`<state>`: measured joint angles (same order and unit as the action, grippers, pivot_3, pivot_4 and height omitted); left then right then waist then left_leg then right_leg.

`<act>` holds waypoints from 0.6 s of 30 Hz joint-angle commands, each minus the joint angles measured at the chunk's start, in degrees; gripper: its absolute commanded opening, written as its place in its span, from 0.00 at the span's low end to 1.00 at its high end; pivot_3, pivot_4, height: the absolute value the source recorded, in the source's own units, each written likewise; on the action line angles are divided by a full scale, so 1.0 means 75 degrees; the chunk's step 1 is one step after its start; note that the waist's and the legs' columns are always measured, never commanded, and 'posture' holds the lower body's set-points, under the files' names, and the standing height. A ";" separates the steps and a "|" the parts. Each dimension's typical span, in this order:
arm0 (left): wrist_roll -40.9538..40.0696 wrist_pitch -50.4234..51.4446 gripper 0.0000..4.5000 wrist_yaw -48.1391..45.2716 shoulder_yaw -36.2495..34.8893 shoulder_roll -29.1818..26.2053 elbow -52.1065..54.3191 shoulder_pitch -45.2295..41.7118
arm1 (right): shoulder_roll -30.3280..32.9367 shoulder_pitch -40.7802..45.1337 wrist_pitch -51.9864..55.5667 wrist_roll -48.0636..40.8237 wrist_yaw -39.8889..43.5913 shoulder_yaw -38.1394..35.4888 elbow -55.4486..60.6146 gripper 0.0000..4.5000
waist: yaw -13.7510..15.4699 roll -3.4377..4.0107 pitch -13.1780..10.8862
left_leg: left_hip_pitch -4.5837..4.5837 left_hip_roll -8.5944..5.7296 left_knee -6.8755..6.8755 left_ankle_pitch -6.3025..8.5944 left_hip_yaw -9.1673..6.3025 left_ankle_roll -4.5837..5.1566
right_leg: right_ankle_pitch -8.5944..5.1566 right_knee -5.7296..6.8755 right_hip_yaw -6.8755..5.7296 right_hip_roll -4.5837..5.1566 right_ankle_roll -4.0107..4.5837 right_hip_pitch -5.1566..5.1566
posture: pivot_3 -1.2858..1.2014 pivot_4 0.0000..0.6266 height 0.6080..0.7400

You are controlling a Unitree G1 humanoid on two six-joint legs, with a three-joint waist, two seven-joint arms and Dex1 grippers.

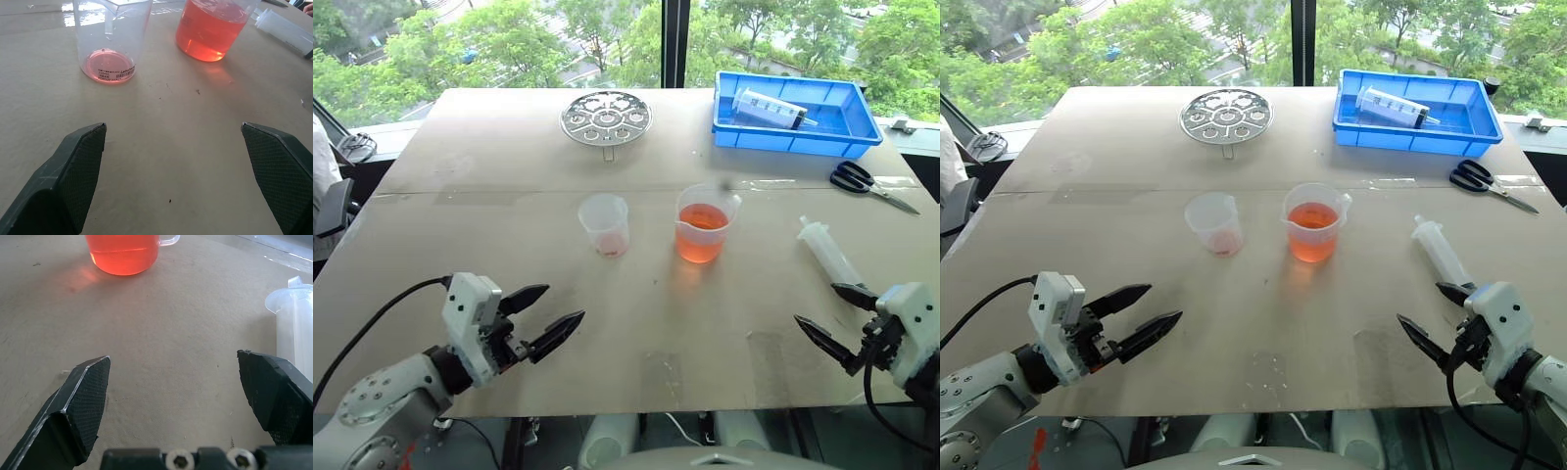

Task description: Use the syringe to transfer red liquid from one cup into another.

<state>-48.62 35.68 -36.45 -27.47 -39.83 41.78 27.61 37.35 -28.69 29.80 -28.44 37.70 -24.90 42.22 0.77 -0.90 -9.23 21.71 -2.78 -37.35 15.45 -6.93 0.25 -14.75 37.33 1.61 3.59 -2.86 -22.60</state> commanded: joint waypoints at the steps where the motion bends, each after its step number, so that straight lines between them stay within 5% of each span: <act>1: -0.0076 -0.0169 1.00 -0.0028 -0.0071 -0.0026 0.0246 -0.0239 | 0.0149 0.0583 0.0492 -0.0372 -0.0399 -0.0125 0.0465 0.99 | -0.0002 -0.0001 0.0000 | 0.0000 0.0000 0.0000 0.0000 0.0000 0.0000 | 0.0000 0.0000 0.0000 0.0000 0.0000 0.0000 | 0.52 0.24 1.00; 10: -0.0823 0.0118 1.00 -0.0235 0.0431 -0.0495 0.0461 -0.1831 | 0.1755 0.2741 0.3170 -0.1119 -0.1130 -0.0303 0.0066 0.99 | 0.0014 0.0003 -0.0005 | 0.0008 -0.0006 -0.0006 -0.0002 -0.0004 0.0000 | 0.0022 0.0006 -0.0012 -0.0021 -0.0022 -0.0005 | 0.52 0.24 1.00; 18: -0.0967 0.0068 1.00 -0.1202 0.1266 -0.1200 0.0607 -0.2881 | 0.3157 0.5381 0.5896 -0.1225 -0.1214 0.1229 -0.1953 0.99 | -0.0048 0.0012 -0.0011 | 0.0011 -0.0004 0.0008 -0.0001 0.0030 0.0002 | 0.0023 -0.0025 0.0002 -0.0016 -0.0021 -0.0007 | 0.52 0.24 1.00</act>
<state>-55.19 36.87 -44.23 -18.34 -48.14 45.56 6.92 60.00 8.43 71.26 -37.49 28.35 -17.12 29.60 0.41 -0.80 -9.31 21.81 -2.80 -37.27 15.44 -6.67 0.27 -14.57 37.13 1.60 3.46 -3.02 -22.68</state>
